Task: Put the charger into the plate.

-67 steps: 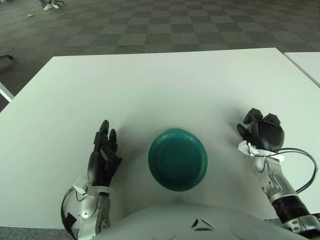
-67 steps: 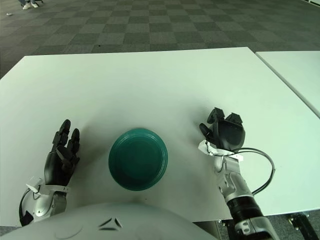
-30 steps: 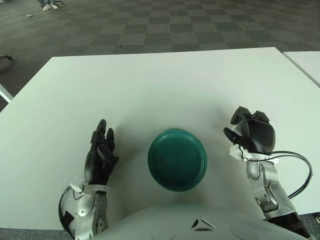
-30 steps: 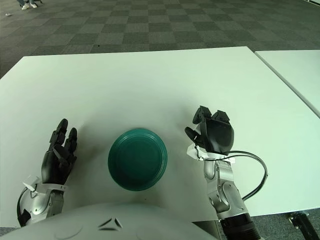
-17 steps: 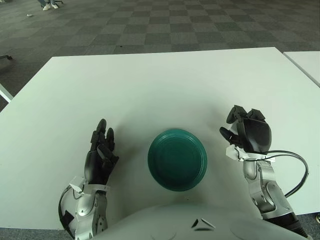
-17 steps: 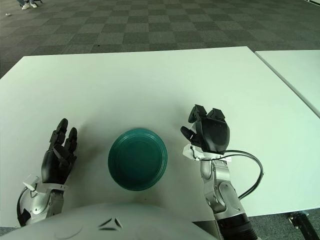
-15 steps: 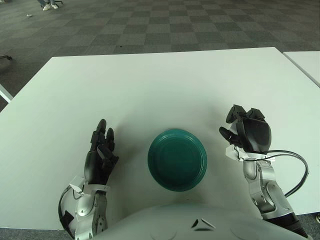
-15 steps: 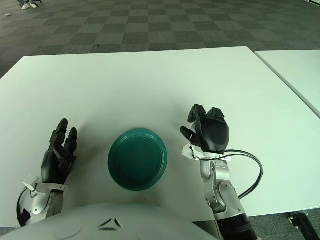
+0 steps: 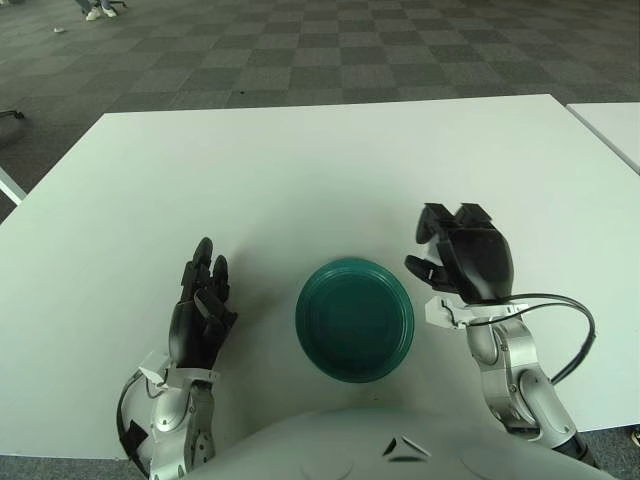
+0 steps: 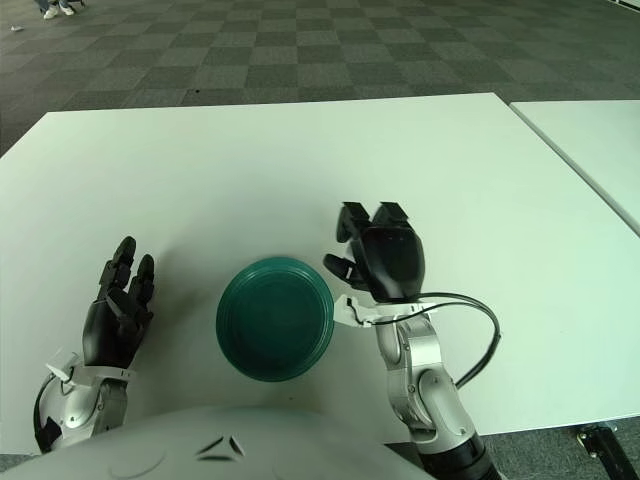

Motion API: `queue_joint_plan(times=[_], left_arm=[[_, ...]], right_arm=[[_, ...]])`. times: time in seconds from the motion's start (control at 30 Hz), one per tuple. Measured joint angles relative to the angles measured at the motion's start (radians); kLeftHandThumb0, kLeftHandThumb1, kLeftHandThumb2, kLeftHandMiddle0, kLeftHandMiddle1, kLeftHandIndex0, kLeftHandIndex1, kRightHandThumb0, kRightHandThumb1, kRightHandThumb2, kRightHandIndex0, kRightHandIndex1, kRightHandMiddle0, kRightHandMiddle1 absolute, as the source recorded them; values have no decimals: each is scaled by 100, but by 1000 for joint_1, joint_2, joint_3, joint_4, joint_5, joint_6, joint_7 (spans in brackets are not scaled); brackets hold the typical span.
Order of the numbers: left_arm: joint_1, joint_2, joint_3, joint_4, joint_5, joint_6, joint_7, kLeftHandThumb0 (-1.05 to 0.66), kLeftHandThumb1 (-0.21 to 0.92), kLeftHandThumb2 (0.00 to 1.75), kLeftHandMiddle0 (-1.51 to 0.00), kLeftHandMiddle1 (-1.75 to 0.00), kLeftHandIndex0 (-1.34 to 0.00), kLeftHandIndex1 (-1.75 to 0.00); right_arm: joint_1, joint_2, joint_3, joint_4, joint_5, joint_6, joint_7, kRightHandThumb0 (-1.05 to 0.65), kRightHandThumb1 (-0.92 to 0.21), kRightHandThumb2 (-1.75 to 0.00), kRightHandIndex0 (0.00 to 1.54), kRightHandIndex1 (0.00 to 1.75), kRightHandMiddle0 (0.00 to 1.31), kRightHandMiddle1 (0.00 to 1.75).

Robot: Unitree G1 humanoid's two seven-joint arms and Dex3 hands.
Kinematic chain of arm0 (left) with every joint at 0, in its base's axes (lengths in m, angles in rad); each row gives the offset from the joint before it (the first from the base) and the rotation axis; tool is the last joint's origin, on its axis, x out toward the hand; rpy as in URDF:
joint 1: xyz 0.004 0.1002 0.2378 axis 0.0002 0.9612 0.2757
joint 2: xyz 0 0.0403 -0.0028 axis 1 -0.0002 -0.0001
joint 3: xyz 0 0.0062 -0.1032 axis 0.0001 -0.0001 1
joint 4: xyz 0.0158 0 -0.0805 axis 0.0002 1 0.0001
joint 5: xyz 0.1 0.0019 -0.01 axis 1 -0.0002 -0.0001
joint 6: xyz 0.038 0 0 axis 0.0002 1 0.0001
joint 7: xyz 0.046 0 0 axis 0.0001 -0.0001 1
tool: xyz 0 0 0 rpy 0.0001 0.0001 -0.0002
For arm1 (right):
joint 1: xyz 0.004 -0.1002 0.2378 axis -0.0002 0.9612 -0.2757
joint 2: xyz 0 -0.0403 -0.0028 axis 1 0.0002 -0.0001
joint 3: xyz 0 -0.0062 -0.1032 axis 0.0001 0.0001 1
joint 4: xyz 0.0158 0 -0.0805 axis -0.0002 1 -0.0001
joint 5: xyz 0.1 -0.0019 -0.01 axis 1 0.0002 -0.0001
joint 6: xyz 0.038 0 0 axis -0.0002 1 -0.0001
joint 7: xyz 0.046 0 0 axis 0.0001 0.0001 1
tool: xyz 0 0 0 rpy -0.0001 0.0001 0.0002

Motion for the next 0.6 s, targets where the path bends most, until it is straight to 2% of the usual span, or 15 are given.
queue_joint_plan(times=[0.3, 0.6], left_arm=[[6, -13, -11, -1, 13, -8, 1, -105, 92, 107, 0, 0, 0, -22], [21, -41, -35, -10, 44, -20, 15, -105, 92, 107, 0, 0, 0, -22]], right_arm=[[-41, -3, 57, -19, 35, -105, 115, -46, -36, -125, 106, 175, 57, 175], [-69, -19, 76, -49, 65, -188, 235, -46, -37, -124, 103, 175, 57, 175]])
